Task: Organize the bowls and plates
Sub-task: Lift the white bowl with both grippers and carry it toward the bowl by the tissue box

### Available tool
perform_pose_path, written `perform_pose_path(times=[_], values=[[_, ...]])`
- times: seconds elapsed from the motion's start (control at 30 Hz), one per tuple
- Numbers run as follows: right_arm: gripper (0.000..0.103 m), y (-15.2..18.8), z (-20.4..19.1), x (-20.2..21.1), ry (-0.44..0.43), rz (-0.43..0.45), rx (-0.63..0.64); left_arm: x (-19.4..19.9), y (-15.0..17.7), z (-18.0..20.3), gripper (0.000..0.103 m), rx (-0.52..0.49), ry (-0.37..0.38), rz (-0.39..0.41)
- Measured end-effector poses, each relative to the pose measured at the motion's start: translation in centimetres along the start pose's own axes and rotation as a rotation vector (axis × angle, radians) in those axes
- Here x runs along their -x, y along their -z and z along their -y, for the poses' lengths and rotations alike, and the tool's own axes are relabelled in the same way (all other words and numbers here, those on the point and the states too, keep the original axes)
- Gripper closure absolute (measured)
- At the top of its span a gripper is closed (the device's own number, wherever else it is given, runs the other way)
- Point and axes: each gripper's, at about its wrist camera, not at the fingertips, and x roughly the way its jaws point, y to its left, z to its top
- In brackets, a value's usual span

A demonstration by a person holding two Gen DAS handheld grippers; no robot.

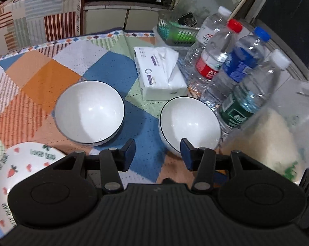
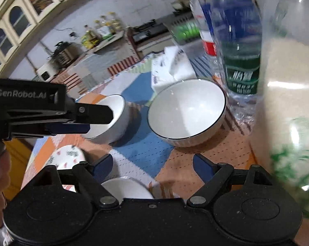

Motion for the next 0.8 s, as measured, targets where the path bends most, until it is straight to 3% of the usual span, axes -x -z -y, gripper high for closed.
perform_pose_path(times=[0.27,0.53,0.8], values=[[0.014,0.0,0.4,-5.1,0.071,-0.021,-0.008,-4.7,-0.6,0.5,0.056,0.047,-0.005,-0.06],[0.015,-0.5,1.4,-6.2,0.136,0.022,0.036,-8.2,-1.3,-0.7,0.061,0.156,0.039,-0.123],[0.014,0.0,0.4,-7.0,0.172,0.033,0.205,-9.2,-0.8,-1.6,0.092,0.183,0.07,-0.124]])
